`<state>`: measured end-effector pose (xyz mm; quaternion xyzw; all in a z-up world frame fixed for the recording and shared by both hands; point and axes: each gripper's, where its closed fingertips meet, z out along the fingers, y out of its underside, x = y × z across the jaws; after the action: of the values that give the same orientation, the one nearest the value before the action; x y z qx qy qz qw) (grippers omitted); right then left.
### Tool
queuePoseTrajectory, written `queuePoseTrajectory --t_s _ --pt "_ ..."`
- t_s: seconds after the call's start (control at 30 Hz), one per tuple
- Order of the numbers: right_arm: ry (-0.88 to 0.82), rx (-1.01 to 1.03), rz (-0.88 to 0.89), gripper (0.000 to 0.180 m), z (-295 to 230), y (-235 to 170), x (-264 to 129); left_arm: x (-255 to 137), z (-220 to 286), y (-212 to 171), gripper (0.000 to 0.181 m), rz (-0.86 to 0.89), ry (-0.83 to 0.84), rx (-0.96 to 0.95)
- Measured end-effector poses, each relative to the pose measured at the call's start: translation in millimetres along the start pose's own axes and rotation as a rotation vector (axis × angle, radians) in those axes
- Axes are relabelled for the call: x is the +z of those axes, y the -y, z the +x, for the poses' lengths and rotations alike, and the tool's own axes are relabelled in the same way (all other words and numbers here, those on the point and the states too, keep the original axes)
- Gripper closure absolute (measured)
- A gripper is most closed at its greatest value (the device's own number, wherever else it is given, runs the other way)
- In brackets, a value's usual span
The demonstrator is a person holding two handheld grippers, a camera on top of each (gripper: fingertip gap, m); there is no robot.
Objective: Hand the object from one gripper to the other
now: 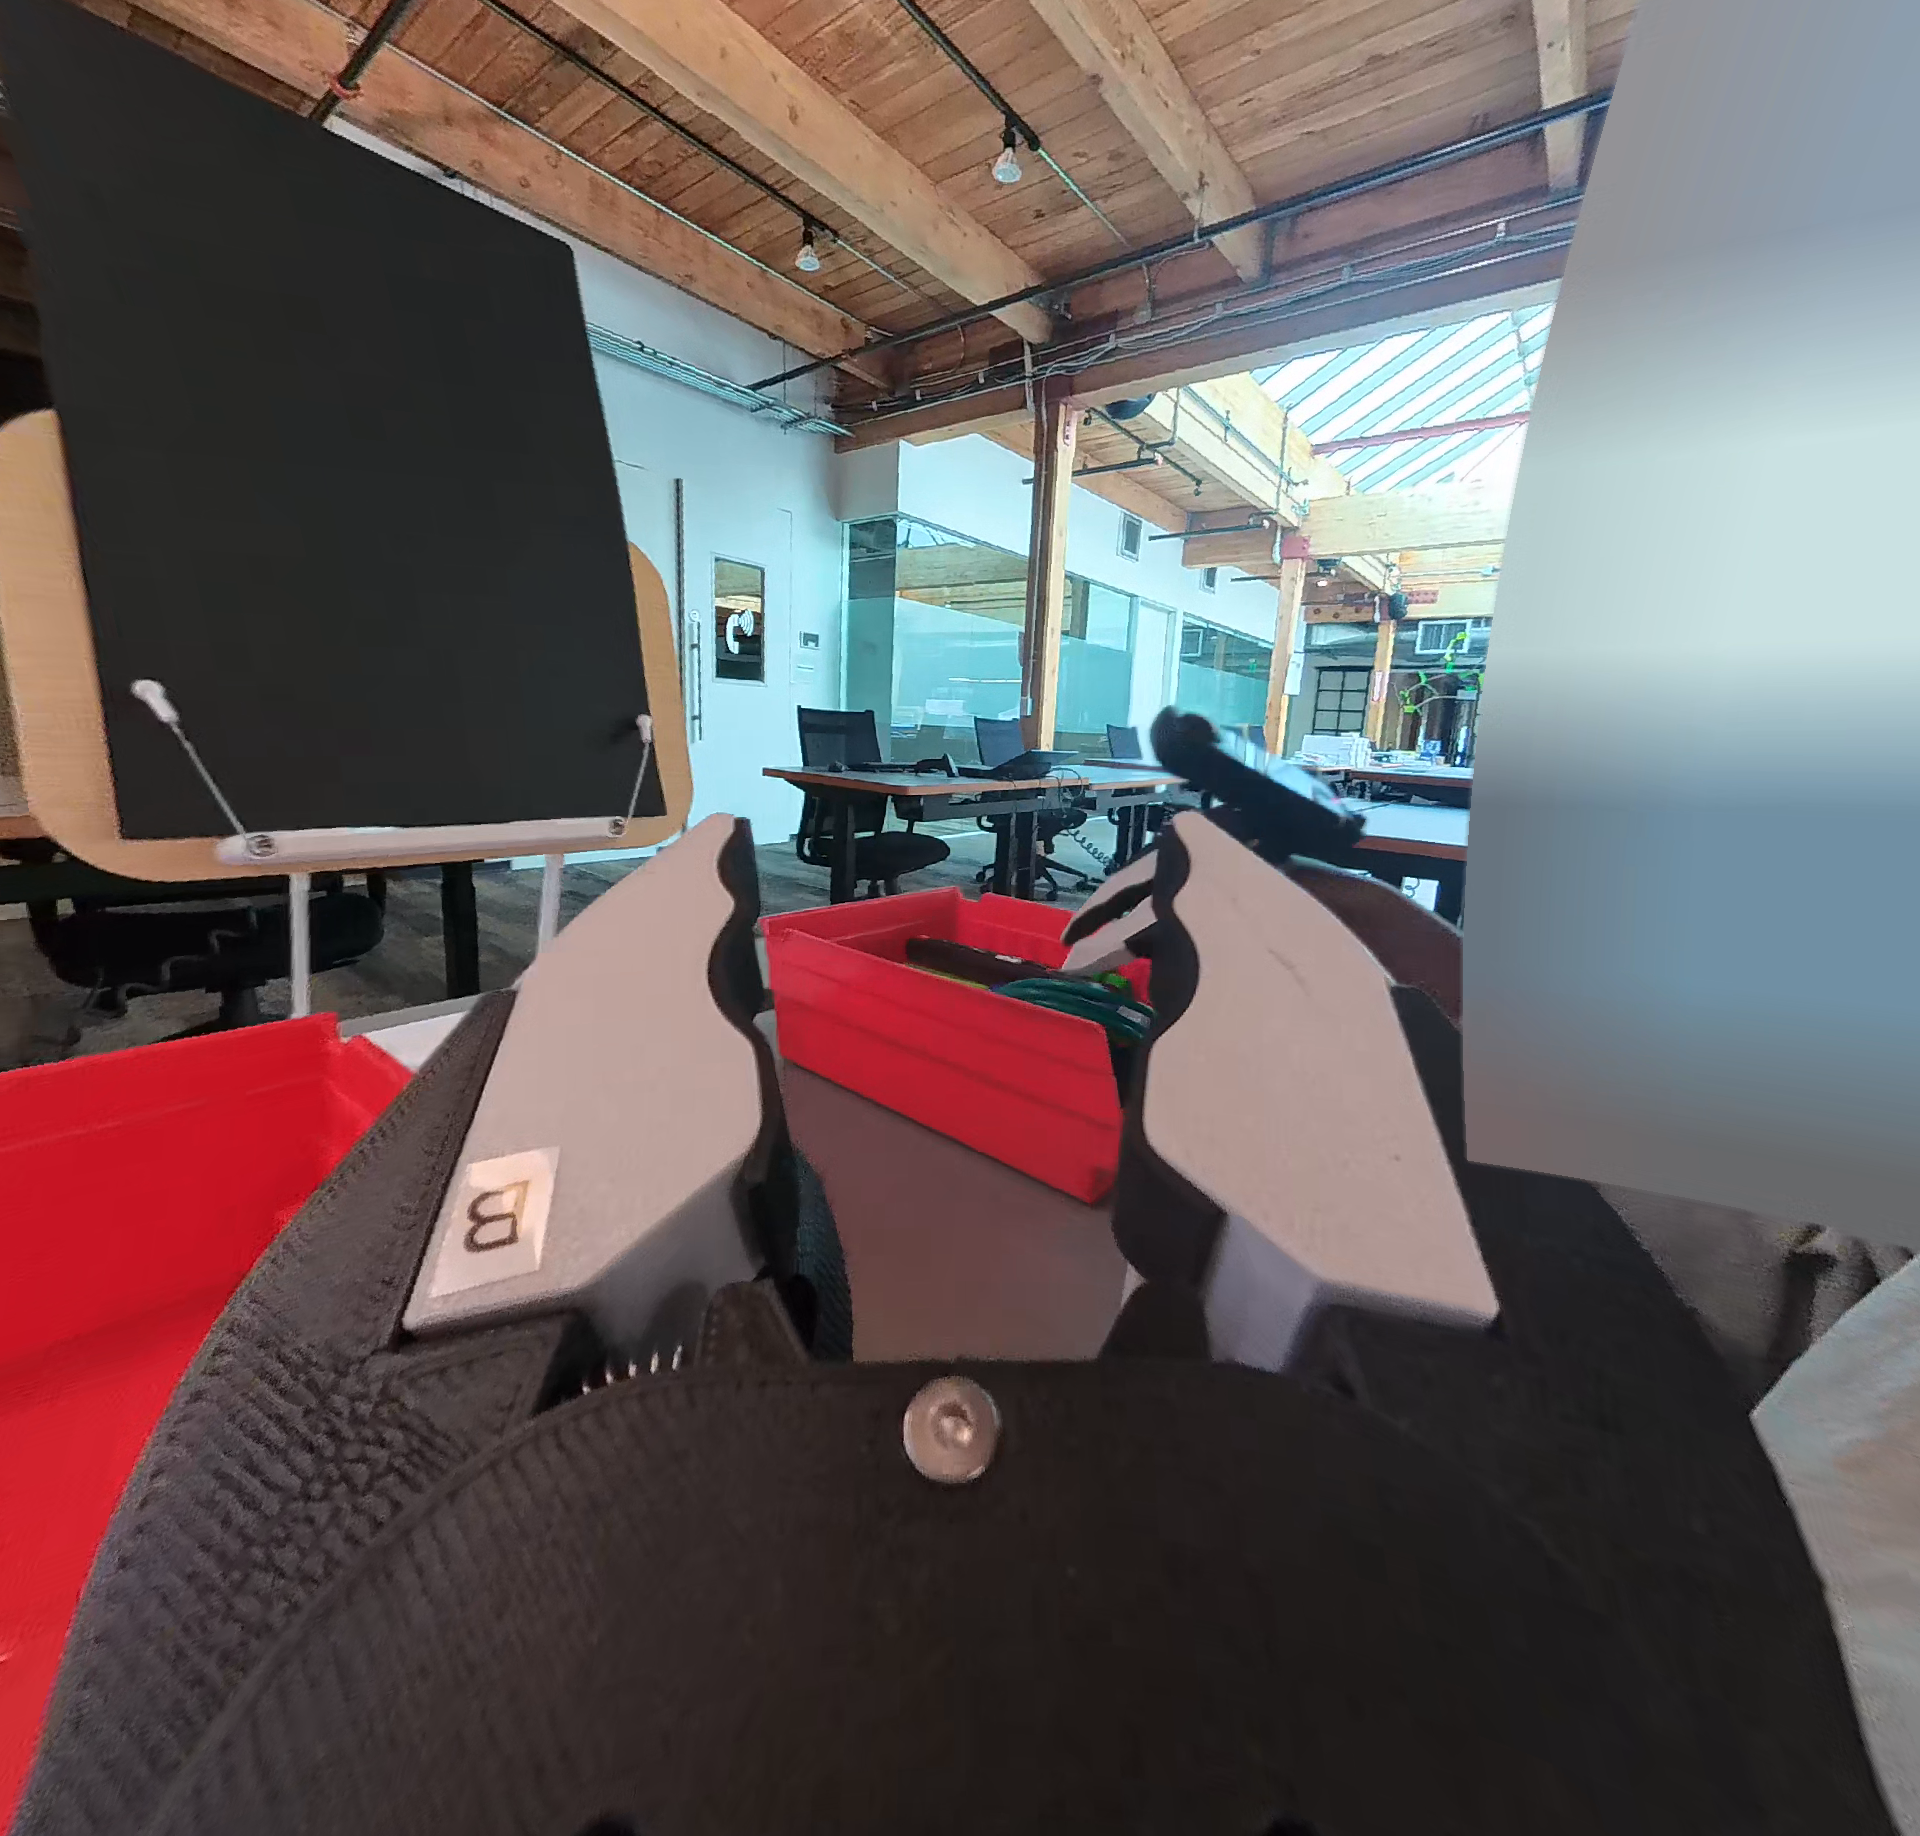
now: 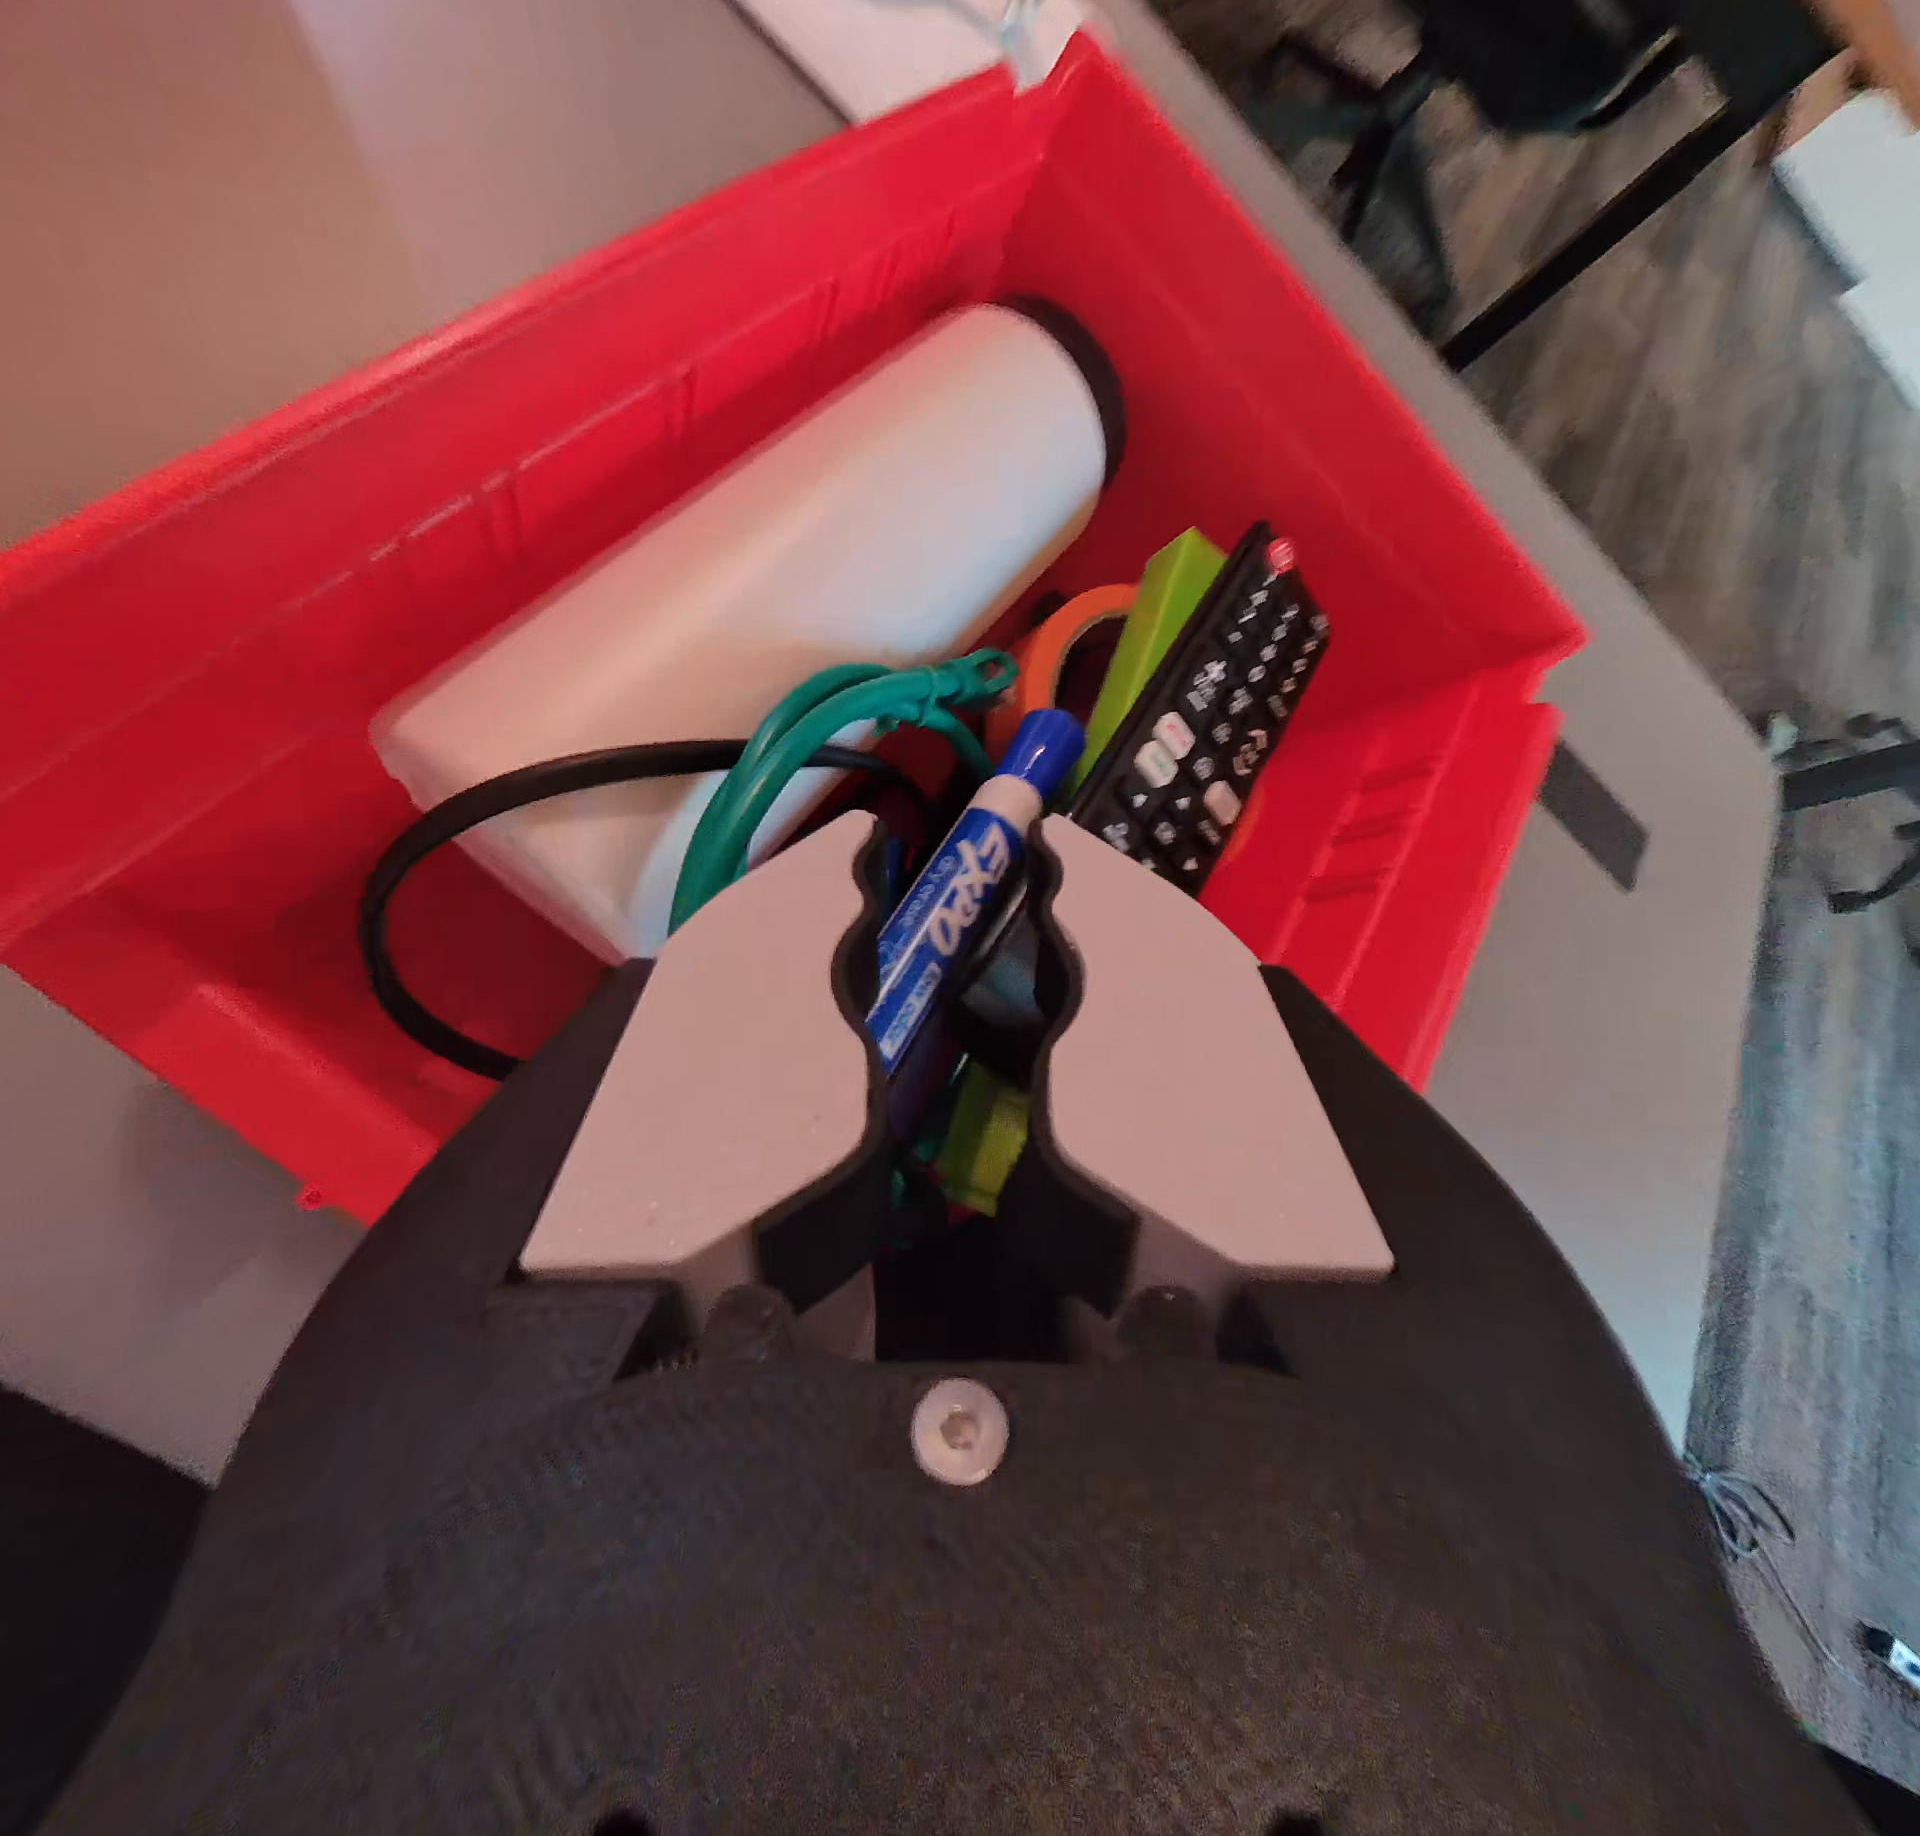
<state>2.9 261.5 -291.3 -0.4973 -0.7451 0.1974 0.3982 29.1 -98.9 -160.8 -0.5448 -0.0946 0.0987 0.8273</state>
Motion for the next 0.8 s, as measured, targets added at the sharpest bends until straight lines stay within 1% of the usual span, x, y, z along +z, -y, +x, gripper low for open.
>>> queuePoseTrajectory --t_s 0.03,0.1,0.2,0.27,0.3,0.37,0.43,0.5,0.57,0.67,0.73,0.8 --pt "-0.030 0.005 0.043 0.153 4 5 -6 -2 -3 1 0.107 -0.006 0.009 0.008" --pt "-0.084 0.026 0.149 0.147 9 17 -20 -7 -11 2 0.107 -0.030 0.037 0.027" --pt "-0.177 0.083 0.345 0.130 15 35 -49 -17 -27 4 0.107 -0.073 0.096 0.056" --pt "-0.224 0.144 0.492 0.117 15 47 -72 -24 -38 5 0.107 -0.096 0.136 0.064" --pt "-0.233 0.174 0.569 0.108 13 52 -84 -28 -44 6 0.107 -0.105 0.157 0.067" --pt "-0.213 0.244 0.709 0.091 2 58 -105 -35 -54 6 0.107 -0.123 0.194 0.075" --pt "-0.145 0.326 0.841 0.071 -14 61 -123 -41 -63 7 0.107 -0.142 0.226 0.081" --pt "-0.060 0.402 0.982 0.060 -32 63 -142 -47 -70 8 0.107 -0.151 0.252 0.087" --pt "0.008 0.490 1.090 0.057 -44 57 -157 -51 -76 10 0.107 -0.152 0.261 0.083" --pt "0.070 0.561 1.185 0.061 -45 52 -172 -51 -85 11 0.108 -0.210 0.201 0.091" --pt "0.089 0.593 1.214 0.062 -38 54 -179 -47 -90 10 0.109 -0.304 0.115 0.075" --pt "0.096 0.599 1.244 0.065 -37 52 -186 -42 -91 9 0.111 -0.423 -0.010 0.033"
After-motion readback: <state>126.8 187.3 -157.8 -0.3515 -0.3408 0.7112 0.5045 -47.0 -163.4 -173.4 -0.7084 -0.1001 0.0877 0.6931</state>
